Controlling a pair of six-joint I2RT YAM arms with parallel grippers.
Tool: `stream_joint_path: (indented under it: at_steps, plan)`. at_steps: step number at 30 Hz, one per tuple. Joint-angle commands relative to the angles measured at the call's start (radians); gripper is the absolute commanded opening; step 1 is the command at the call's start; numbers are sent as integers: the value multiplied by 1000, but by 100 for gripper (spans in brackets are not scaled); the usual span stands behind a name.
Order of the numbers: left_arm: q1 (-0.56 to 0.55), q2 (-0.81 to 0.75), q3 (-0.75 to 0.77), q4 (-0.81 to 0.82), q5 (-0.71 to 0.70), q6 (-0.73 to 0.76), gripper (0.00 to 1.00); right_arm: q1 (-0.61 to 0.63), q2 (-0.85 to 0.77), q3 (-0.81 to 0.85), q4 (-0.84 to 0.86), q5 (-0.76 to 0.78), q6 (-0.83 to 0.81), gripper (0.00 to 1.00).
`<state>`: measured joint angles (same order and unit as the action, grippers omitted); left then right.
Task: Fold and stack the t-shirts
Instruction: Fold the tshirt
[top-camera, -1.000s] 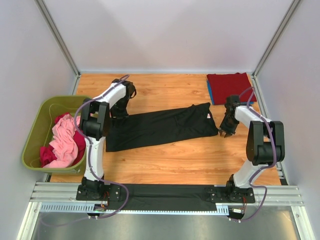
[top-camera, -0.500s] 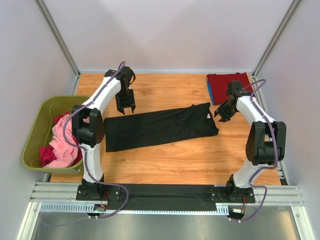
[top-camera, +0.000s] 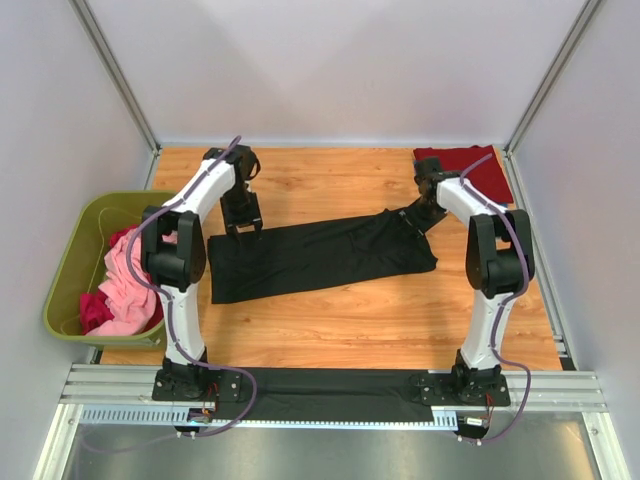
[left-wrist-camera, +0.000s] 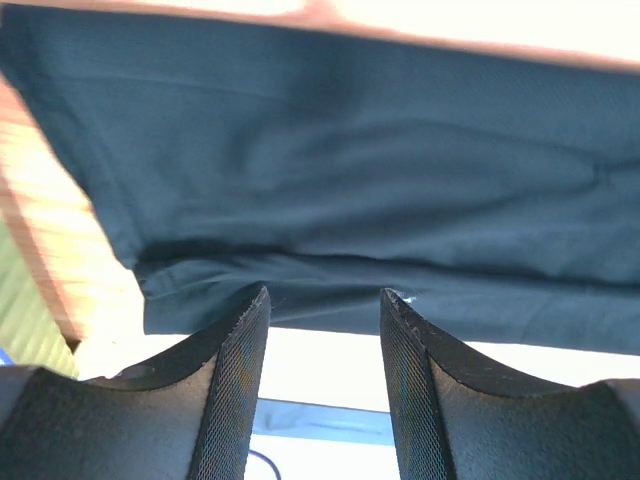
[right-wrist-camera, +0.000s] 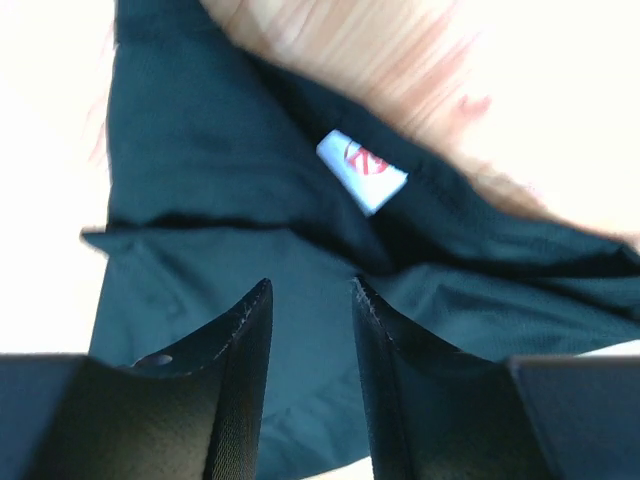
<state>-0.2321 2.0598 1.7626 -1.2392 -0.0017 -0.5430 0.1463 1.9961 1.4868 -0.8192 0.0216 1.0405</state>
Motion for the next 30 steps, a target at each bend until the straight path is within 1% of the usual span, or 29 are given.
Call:
stream_joint_path:
  at_steps: [1,4,7,9,10,13,15,18,19,20,23,24,25,26,27,30]
  plan:
    - [27,-67,27,1,-12,-40,56,2,65,75,-38,80,23,39]
    - [30,-61,81,-11,-6,-48,56,3,137,150,-64,135,-52,39]
    - [28,-43,132,-43,-17,-34,54,3,197,223,-52,141,-138,39]
    - [28,-38,149,-63,-30,-6,54,3,225,256,-31,129,-209,38]
    - [25,-44,153,-66,-64,35,53,3,236,289,-6,106,-230,38]
    - [27,-62,124,-62,-148,89,54,1,297,369,17,61,-296,38]
    - [28,-69,109,-57,-165,106,55,1,340,409,37,37,-322,38]
    - [28,-75,65,-49,-138,127,55,3,401,495,113,-69,-381,38]
    - [28,-84,48,-42,-109,130,55,3,418,525,133,-116,-405,38]
    - [28,-93,32,-31,-94,143,55,4,444,606,140,-141,-415,38]
    - [28,-113,-24,3,-20,167,54,6,532,723,178,-247,-442,39]
    - [28,-115,-41,12,-6,184,53,4,549,786,193,-273,-444,39]
    - [27,-119,-54,14,55,192,53,7,578,811,219,-322,-439,40]
    - [24,-124,-64,23,74,195,52,6,586,829,232,-345,-436,41]
    - [19,-136,-86,26,83,199,52,7,592,857,253,-388,-433,41]
    - [-9,-164,-117,30,88,209,52,6,546,837,282,-411,-441,46]
